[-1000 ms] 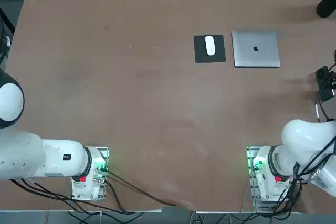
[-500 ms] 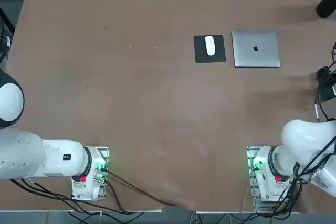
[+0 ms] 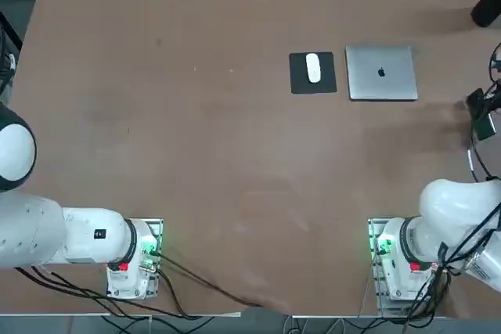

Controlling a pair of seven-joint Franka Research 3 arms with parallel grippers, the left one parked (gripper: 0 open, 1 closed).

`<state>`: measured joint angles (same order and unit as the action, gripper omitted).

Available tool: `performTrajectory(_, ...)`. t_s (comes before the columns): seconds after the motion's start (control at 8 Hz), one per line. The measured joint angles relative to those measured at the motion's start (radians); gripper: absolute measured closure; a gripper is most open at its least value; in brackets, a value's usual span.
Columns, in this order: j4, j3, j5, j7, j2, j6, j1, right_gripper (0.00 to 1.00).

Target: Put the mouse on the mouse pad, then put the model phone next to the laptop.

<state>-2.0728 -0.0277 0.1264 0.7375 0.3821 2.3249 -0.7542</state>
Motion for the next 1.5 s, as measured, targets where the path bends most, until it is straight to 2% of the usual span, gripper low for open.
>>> performTrajectory(0.25, 0.116, -0.087, -0.094, -0.001, -0.029, -0.229, 0.005, 0.84)
performTrajectory(0.38, 0.186, -0.122, -0.159, -0.001, -0.028, -0.336, 0.012, 0.84)
performTrajectory(0.5, 0.230, -0.143, -0.222, -0.001, -0.015, -0.388, 0.018, 0.84)
performTrajectory(0.62, 0.256, -0.154, -0.291, 0.000, 0.014, -0.397, 0.022, 0.84)
performTrajectory(0.88, 0.325, -0.165, -0.400, 0.003, 0.124, -0.402, 0.024, 0.84)
performTrajectory(1.25, 0.501, -0.166, -0.411, 0.018, 0.310, -0.503, 0.026, 0.84)
performTrajectory(1.5, 0.552, -0.168, -0.392, 0.070, 0.372, -0.516, 0.040, 0.84)
